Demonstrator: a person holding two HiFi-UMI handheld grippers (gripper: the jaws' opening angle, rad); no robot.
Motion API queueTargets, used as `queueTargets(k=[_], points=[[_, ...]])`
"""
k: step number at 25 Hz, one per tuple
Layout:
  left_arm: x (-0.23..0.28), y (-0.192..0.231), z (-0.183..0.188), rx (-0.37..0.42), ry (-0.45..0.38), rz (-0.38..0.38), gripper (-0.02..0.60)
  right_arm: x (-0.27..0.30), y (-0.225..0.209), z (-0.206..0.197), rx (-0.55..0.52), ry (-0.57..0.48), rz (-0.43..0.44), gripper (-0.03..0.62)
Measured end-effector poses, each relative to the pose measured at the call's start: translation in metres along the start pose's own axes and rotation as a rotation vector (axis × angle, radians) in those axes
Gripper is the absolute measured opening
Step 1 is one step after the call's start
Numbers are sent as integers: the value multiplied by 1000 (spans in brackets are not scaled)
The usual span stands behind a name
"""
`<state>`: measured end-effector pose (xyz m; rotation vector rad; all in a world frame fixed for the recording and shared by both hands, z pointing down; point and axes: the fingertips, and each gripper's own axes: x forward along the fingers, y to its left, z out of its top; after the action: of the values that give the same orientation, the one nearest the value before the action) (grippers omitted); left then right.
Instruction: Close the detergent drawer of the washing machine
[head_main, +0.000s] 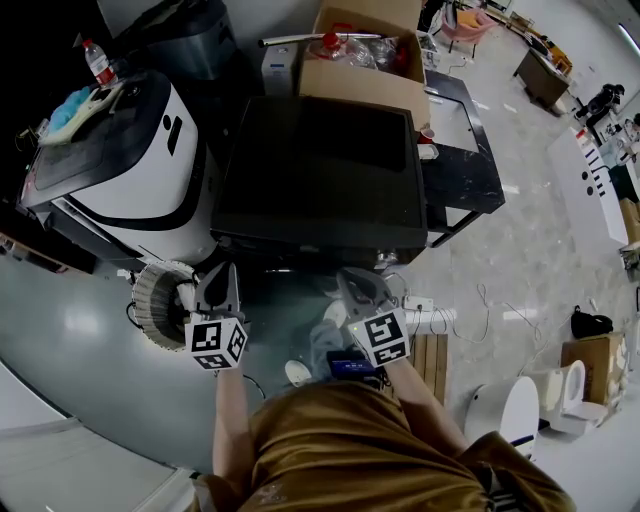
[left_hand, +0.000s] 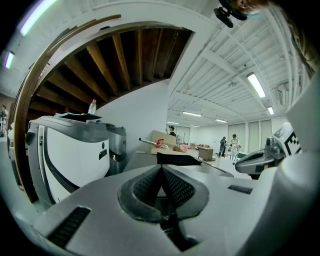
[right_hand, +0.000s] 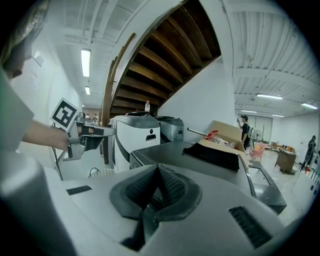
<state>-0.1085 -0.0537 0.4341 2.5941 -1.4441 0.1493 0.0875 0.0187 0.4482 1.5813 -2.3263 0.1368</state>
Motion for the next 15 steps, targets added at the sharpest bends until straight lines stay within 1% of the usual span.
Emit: queueTargets(k=[15], points=[[-4, -7, 0, -1, 2, -7, 26, -15, -2, -2, -6, 1, -15, 12]])
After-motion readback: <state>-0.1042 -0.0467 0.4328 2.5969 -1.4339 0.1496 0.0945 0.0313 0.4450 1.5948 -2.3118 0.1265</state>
